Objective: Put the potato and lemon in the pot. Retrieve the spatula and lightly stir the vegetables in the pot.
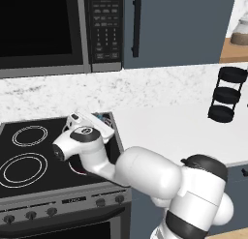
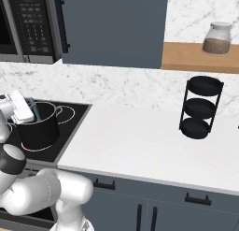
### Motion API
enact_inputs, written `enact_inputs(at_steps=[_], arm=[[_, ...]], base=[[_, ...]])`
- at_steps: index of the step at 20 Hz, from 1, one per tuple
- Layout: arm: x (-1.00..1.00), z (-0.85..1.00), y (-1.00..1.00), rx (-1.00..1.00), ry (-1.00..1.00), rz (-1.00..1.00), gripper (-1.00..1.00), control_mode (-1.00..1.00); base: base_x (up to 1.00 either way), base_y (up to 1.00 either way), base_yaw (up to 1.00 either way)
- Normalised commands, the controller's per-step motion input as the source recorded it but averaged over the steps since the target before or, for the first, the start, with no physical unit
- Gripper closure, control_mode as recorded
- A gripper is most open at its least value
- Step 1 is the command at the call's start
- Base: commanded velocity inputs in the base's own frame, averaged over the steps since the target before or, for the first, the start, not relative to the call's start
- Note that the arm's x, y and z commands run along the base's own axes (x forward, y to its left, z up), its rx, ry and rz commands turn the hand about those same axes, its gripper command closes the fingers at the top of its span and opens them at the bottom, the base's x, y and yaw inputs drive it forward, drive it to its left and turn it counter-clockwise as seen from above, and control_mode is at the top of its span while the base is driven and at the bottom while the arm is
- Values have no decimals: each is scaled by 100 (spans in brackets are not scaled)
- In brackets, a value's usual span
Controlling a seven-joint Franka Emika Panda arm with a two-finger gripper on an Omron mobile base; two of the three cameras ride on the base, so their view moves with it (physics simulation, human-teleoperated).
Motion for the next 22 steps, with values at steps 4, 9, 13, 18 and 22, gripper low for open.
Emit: enact_inputs(at_steps=[4,9,13,18,22], arm=[[4,29,11,5,4,2,100,-100],[1,33,5,2,6,2,100,-100],[0,2,0,0,0,0,100,-100],[0,-17,-5,0,-6,0,100,-100],[4,-21,-1,0,0,0,100,-100]], base=[[0,0,0],[0,0,0],[0,0,0],[0,0,0],[0,0,0]])
